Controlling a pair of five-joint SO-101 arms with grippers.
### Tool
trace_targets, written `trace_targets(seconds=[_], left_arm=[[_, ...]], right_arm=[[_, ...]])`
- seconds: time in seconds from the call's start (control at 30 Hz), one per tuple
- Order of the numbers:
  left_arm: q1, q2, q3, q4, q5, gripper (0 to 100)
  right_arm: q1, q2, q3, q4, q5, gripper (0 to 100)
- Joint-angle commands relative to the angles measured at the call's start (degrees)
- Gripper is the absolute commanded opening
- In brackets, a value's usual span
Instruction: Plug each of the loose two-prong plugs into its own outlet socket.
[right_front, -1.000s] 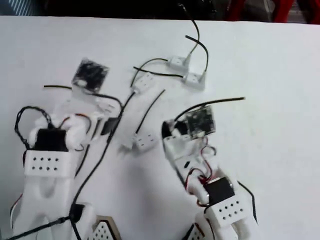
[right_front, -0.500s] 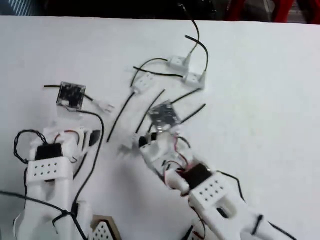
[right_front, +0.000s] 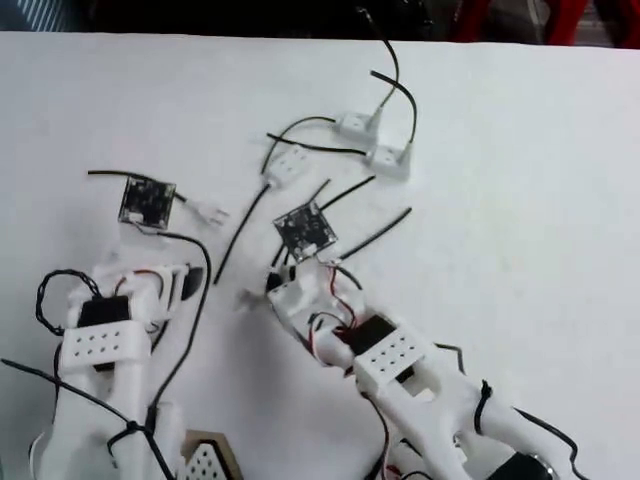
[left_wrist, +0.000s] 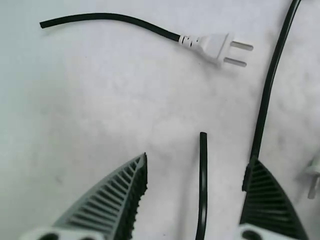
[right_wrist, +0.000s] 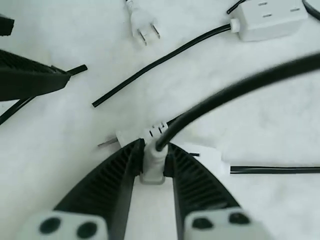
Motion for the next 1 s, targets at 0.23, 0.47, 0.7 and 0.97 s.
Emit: trace_targets(seconds=[0.23, 0.47, 0.7, 0.97], left_arm=[[-0.48, -1.36, -0.18, -1.05, 0.09, 30], [-0.48, -1.36, -0.09, -1.05, 0.0, 30], [-0.48, -1.54, 0.53, -1.14, 0.0, 30], [-0.48, -1.54, 0.62, -1.14, 0.0, 30]], right_arm=[[1.54, 7.69, -2.81, -6.02, 0.62, 1.6], [1.45, 7.78, -1.76, -5.85, 0.62, 1.6], [-2.42, 8.13, 1.67, -6.2, 5.45, 1.6], [-2.33, 8.31, 1.76, -5.85, 5.45, 1.6]])
